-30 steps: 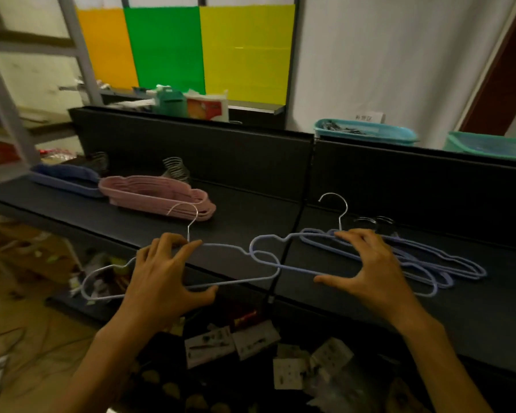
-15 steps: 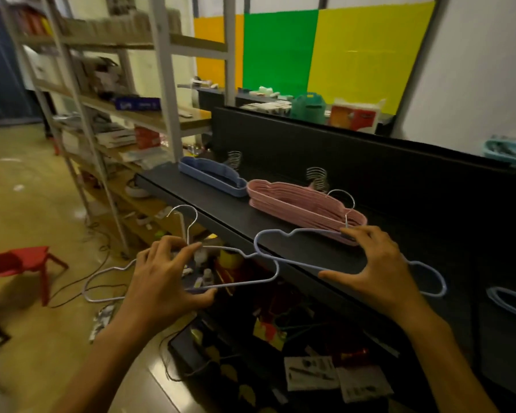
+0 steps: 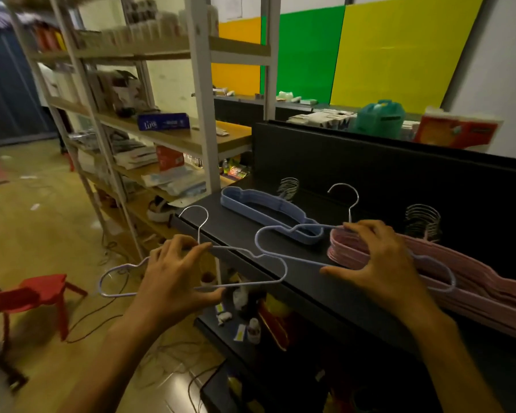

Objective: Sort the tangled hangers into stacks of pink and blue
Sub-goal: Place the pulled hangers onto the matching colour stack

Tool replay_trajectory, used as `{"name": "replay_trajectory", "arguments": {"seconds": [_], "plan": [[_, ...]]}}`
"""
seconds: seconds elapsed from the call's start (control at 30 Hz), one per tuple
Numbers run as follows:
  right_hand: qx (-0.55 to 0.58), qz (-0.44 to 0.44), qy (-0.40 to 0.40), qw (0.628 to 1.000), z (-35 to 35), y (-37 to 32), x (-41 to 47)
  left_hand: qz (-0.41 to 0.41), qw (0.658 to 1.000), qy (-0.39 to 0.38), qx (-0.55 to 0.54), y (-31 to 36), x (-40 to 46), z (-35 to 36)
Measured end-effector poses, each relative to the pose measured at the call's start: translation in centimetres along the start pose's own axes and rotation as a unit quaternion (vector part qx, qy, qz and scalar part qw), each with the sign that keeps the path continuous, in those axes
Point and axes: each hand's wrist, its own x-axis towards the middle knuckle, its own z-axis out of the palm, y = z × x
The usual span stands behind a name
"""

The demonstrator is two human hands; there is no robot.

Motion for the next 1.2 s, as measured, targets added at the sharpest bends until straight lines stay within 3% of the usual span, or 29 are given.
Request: {"name": "replay_trajectory", "arguments": {"seconds": [0.3,0.57,0.9,1.2], "plan": [[-0.049,0.056,0.024,0.997,2.8,-1.4,6.5,0.035,0.997,-0.045,-0.048,-5.1,9.9,2.4],[-0.091,0.143,0.076,0.983,4.6,-2.0,8.9,0.124,0.981,-0.101,-0.106,-7.9,18.7,5.8],[-0.121,0.264,0.121,0.949,4.0,-4.1,6.9,0.281,0.936,-0.145,-0.153,-4.6,25.2,8.2],[-0.137,0.289,0.141,0.937,3.1,-3.9,4.3,0.322,0.918,-0.160,-0.168,-0.9,25.9,9.0]]}}
